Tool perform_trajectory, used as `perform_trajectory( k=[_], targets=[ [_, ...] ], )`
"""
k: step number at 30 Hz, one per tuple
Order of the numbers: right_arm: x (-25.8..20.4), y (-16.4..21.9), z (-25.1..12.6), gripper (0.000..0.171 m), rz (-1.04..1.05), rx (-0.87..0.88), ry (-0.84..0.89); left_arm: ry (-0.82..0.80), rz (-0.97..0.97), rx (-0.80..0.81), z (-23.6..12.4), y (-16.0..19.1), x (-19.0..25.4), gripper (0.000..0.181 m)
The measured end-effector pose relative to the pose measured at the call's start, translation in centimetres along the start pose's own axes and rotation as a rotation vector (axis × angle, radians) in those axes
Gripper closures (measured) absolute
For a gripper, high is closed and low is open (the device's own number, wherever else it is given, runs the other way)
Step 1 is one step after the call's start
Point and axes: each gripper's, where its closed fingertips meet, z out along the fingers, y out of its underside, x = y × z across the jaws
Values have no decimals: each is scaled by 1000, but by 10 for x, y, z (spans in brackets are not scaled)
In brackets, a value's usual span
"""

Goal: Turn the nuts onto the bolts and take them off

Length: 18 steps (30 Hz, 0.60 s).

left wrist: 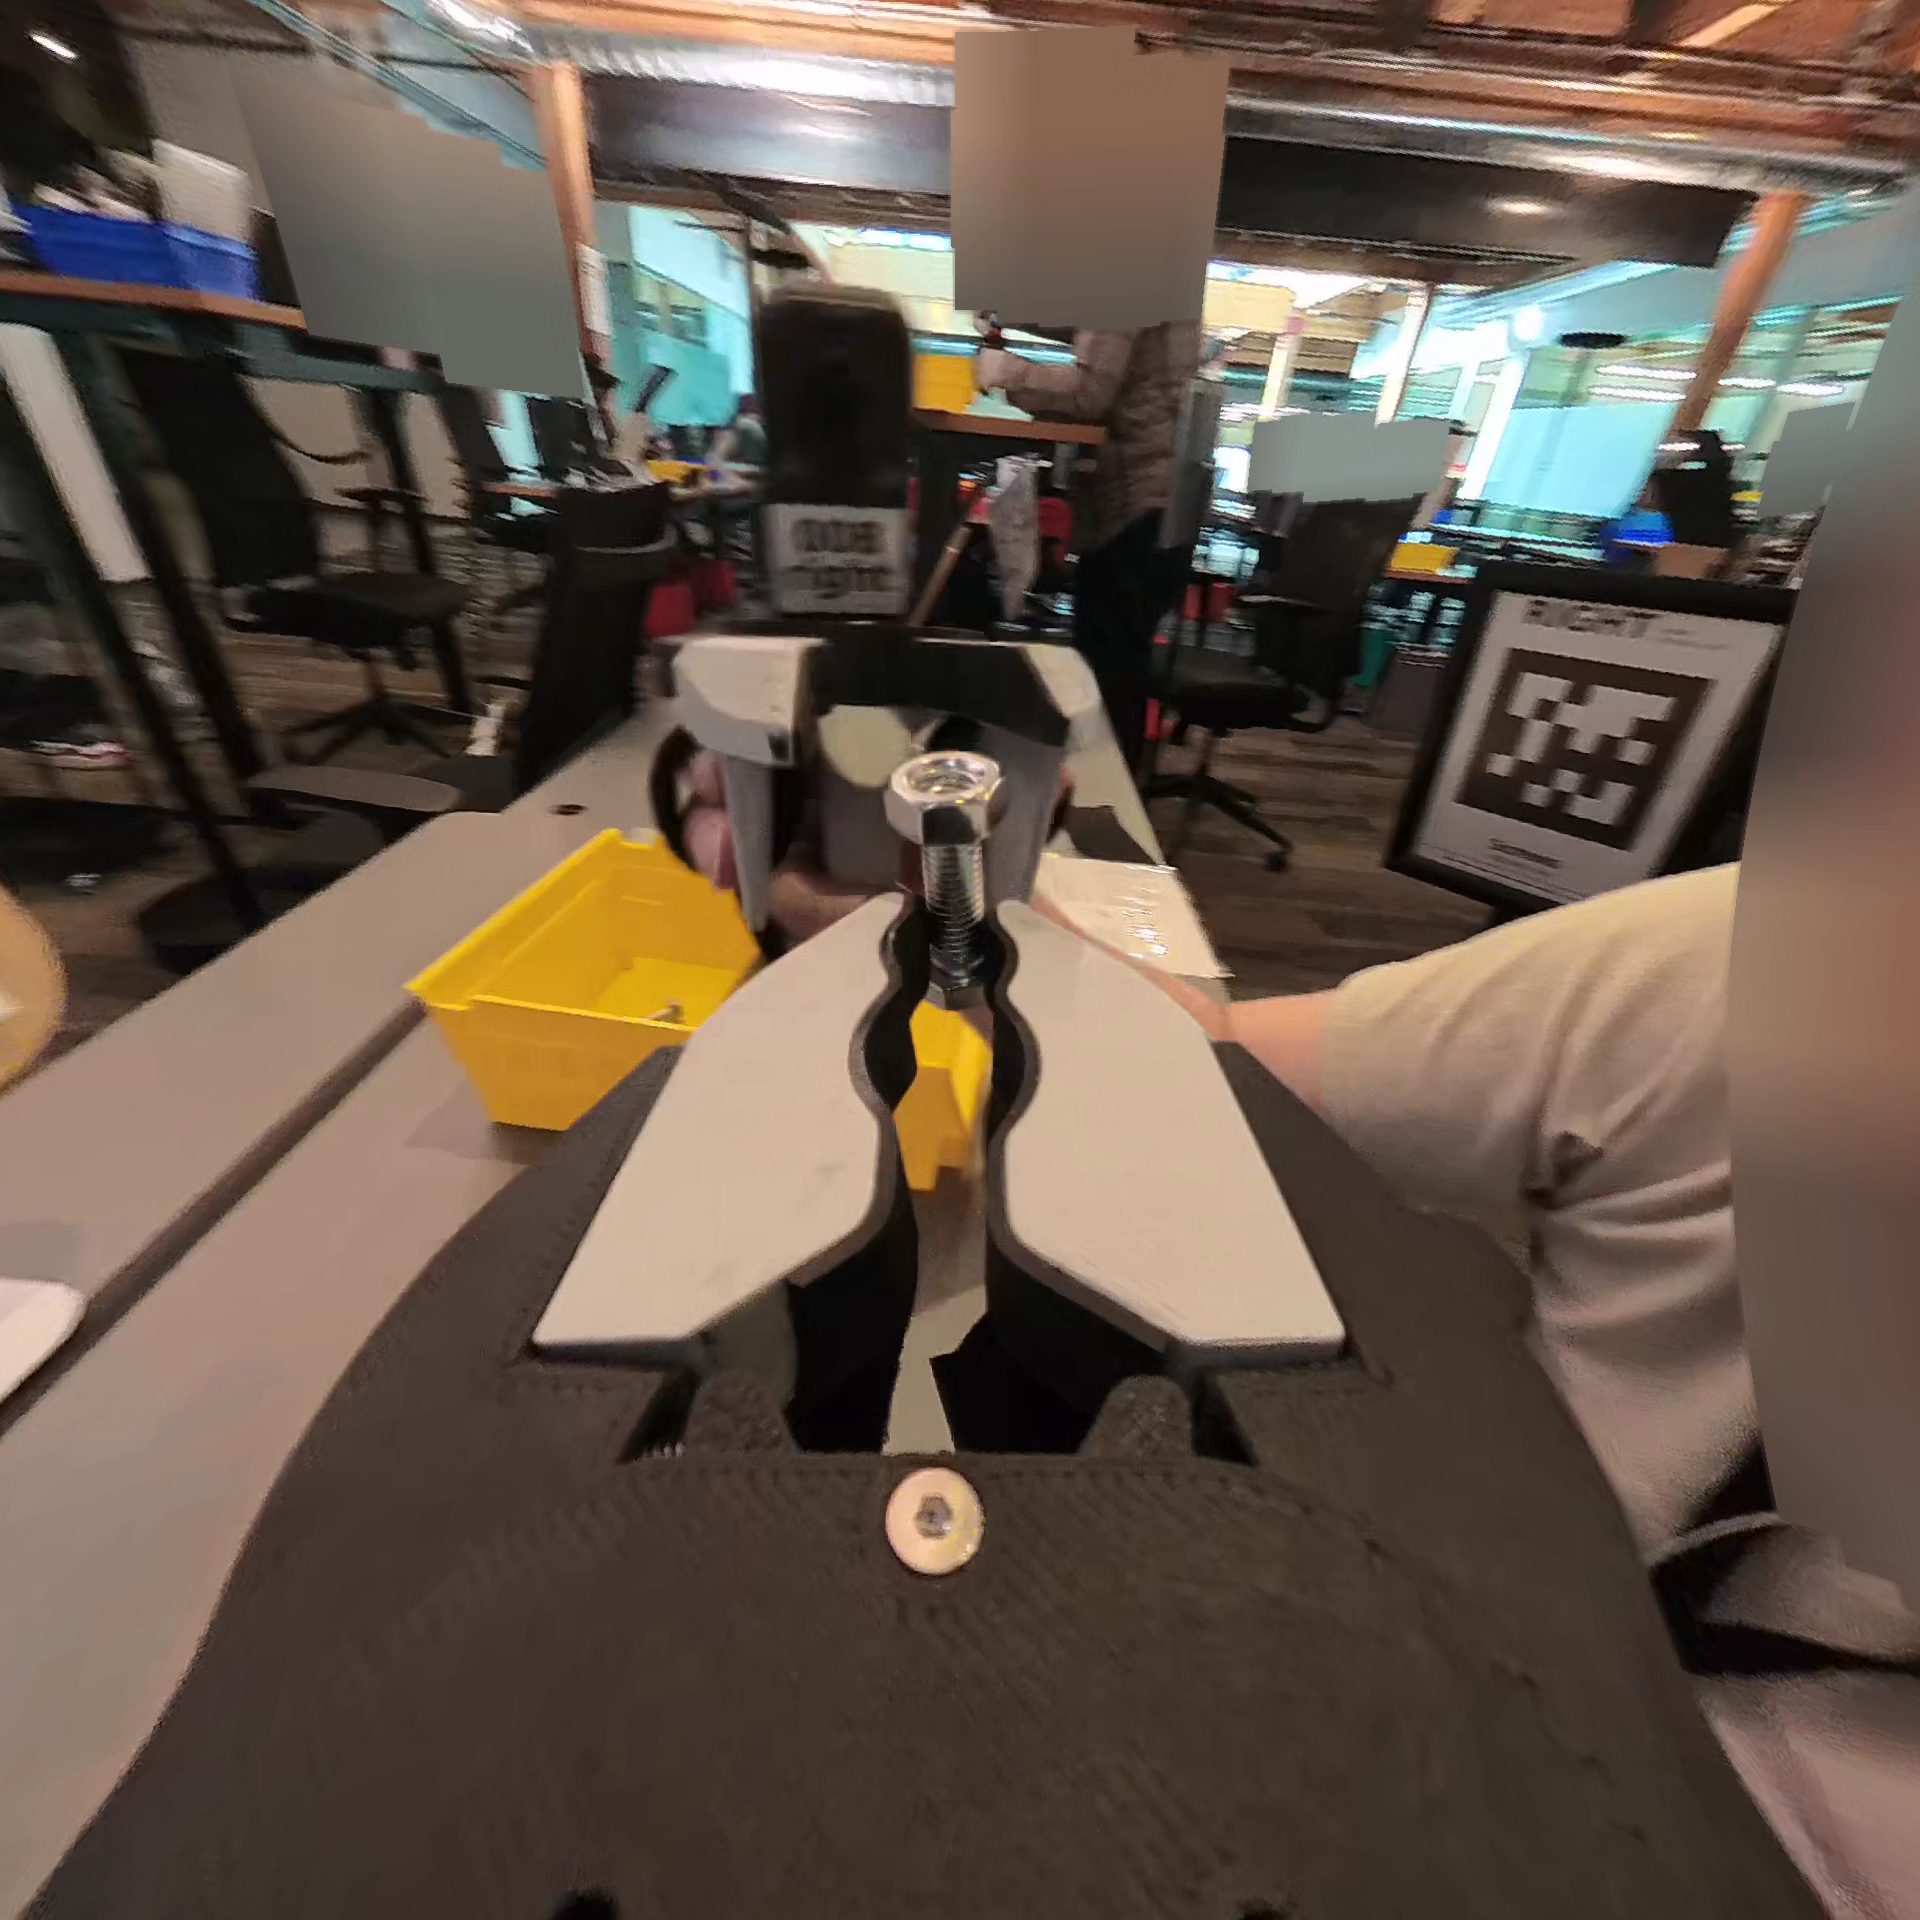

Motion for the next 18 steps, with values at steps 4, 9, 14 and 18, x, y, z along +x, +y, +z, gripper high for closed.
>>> perform_trajectory(
  k=[4,9,14,18],
  targets=[
    [13,-4,6,133,-176,-23,248,-108,40,27,-6,-6,-14,172],
    [23,3,9,132,-172,-78,342,-114,28,31,-6,-6,-15,172],
    [22,0,4,134,-147,-62,304,-101,15,38,-7,-8,-14,172],
    [22,-1,1,135,-132,-58,286,-105,12,39,-8,-8,-16,172]
  ],
)
